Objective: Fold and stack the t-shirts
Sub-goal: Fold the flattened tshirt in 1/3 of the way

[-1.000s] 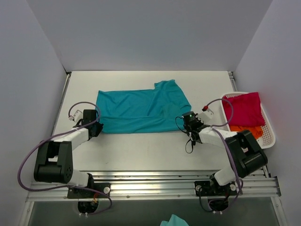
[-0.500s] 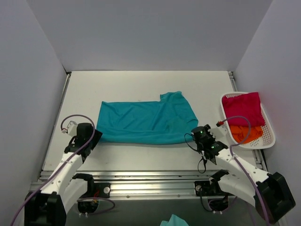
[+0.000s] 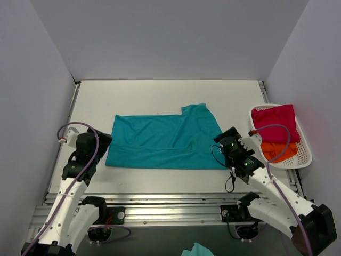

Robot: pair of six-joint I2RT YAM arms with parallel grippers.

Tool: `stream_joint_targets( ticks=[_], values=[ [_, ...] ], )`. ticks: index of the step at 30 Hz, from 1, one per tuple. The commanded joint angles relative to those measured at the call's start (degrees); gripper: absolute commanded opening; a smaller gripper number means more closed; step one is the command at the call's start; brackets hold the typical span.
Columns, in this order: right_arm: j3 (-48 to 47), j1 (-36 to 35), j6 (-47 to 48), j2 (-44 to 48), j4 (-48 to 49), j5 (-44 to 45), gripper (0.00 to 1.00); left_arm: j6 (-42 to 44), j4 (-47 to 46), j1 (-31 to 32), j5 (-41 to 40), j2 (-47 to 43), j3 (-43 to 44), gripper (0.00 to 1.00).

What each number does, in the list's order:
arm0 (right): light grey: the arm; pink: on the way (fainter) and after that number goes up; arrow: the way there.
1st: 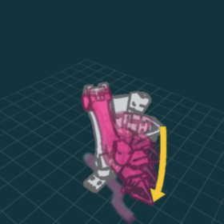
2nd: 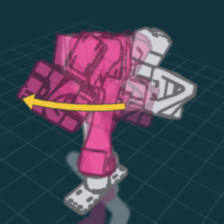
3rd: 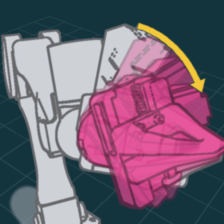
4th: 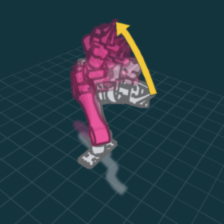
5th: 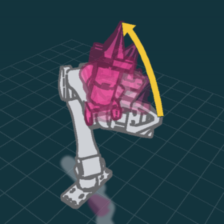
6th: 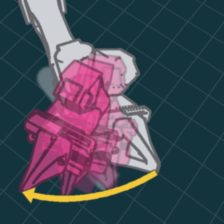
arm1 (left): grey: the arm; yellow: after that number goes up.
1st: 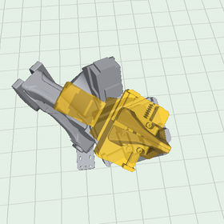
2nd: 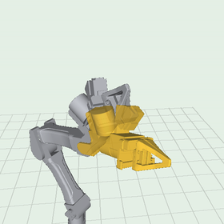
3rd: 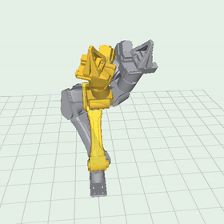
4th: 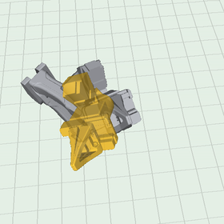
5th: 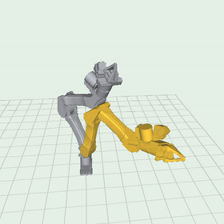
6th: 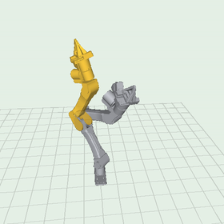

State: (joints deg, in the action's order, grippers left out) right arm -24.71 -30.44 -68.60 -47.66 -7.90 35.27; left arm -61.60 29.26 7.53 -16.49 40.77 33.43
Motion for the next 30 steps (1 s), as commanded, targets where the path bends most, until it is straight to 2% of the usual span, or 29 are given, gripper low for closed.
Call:
stream_joint_targets(
  ticks=[1, 4, 5, 6, 8, 9, 10, 11, 12, 14, 19, 30],
  values=[
    [-8.06, 0.02, 10.10, -7.95, 13.20, 4.72, 1.00, 4.20, -7.88, -0.32, -2.67, 7.28, 5.23, 0.94],
    [-19.20, 2.13, 16.72, -21.56, 17.82, 2.71, 1.00, 7.72, -13.86, -1.63, -2.06, 19.75, 12.43, 0.94],
    [-22.72, 3.01, 18.57, -25.60, 18.62, 0.27, 1.00, 8.16, -14.22, -2.51, -1.62, 26.66, 14.97, 0.94],
    [-29.63, 4.06, 20.24, -33.21, 19.41, -2.19, 1.00, 9.56, -14.84, -3.30, -0.66, 29.94, 19.70, 0.94],
    [-36.60, 8.36, 23.49, -40.46, 20.11, -7.03, 1.00, 10.54, -17.82, -6.38, 4.17, 39.24, 24.03, 0.94],
    [-42.82, 9.51, 24.73, -47.11, 20.55, -11.58, 1.00, 11.67, -18.79, -7.17, 5.67, 42.08, 26.14, 0.94],
    [-45.92, 11.69, 25.78, -50.05, 20.64, -13.36, 1.00, 12.46, -19.75, -7.27, 7.07, 44.89, 30.68, 0.94],
    [-49.00, 12.50, 26.93, -53.12, 20.38, -14.60, 1.00, 13.08, -19.33, -9.88, 8.74, 50.40, 33.34, 0.94],
    [-54.86, 13.29, 29.20, -58.46, 19.16, -16.18, 1.00, 14.31, -18.45, -10.34, 9.45, 52.98, 38.50, 0.95],
    [-59.91, 15.31, 31.06, -65.24, 17.66, -17.33, 1.00, 15.46, -18.01, -11.57, 12.18, 60.25, 42.93, 0.95],
    [-69.75, 18.30, 31.95, -74.67, 16.25, -23.39, 0.99, 15.38, -18.09, -12.63, 15.08, 71.35, 50.93, 0.97],
    [-71.71, 17.96, 31.07, -83.03, 18.44, -26.92, 0.97, 14.14, -21.17, -12.63, 16.49, 79.46, 52.70, 0.99]
  ],
)
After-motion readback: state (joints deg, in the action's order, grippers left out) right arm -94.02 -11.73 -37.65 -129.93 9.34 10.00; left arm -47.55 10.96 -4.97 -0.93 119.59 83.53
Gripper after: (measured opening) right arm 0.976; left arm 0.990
